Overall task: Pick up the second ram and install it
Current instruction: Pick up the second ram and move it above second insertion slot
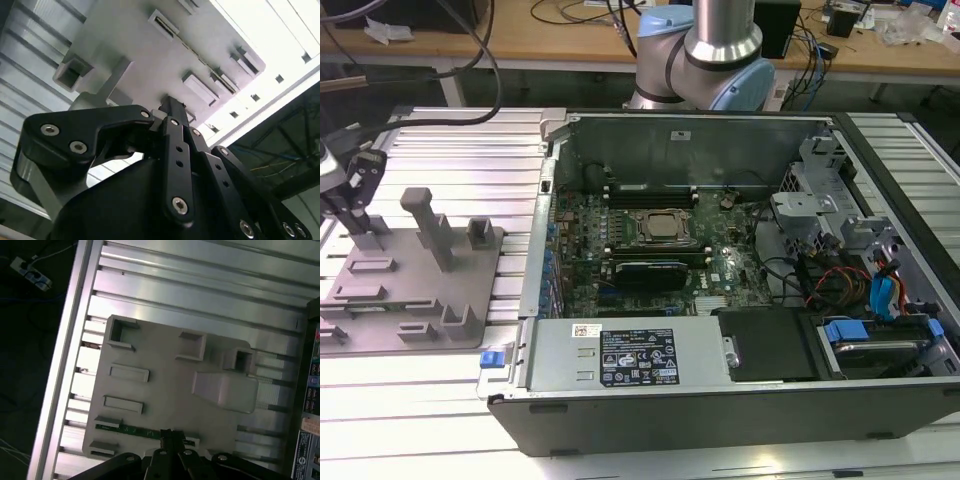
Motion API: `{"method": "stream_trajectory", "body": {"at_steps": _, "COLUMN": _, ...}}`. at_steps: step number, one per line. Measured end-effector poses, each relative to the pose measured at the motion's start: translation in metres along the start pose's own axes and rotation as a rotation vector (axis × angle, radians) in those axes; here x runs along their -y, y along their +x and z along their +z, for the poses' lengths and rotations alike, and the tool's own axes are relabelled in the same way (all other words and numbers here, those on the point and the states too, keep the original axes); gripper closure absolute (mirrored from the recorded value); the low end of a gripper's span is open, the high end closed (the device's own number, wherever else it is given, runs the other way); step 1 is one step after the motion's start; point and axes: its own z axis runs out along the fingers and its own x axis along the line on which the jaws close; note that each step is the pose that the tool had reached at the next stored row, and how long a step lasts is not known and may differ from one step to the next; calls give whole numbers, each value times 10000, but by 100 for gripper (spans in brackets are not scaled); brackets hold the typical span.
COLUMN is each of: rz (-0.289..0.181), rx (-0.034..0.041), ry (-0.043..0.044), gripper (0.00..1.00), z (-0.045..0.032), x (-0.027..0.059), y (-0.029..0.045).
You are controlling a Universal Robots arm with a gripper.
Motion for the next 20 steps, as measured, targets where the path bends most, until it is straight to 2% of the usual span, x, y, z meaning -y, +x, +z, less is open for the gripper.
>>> {"method": "stream_trajectory", "body": {"at_steps": 3, "rz": -790, "rx": -37, "ry": 4, "gripper": 92, "z": 12, "x": 1, "y": 0}}
{"method": "stream_trajectory", "body": {"at_steps": 6, "rz": -2135, "rx": -102, "ry": 15, "gripper": 92, "z": 32, "x": 1, "y": 1}}
{"method": "stream_trajectory", "body": {"at_steps": 9, "rz": -3688, "rx": -168, "ry": 9, "gripper": 92, "z": 50, "x": 2, "y": 1}}
{"method": "stream_trajectory", "body": {"at_steps": 12, "rz": -4734, "rx": -218, "ry": 25, "gripper": 92, "z": 57, "x": 2, "y": 2}}
{"method": "stream_trajectory", "body": {"at_steps": 13, "rz": -5230, "rx": -243, "ry": 32, "gripper": 92, "z": 59, "x": 3, "y": 1}}
{"method": "stream_trajectory", "body": {"at_steps": 18, "rz": -6999, "rx": -325, "ry": 47, "gripper": 92, "z": 69, "x": 3, "y": 2}}
{"method": "stream_trajectory", "body": {"at_steps": 20, "rz": -7431, "rx": -341, "ry": 45, "gripper": 92, "z": 72, "x": 3, "y": 2}}
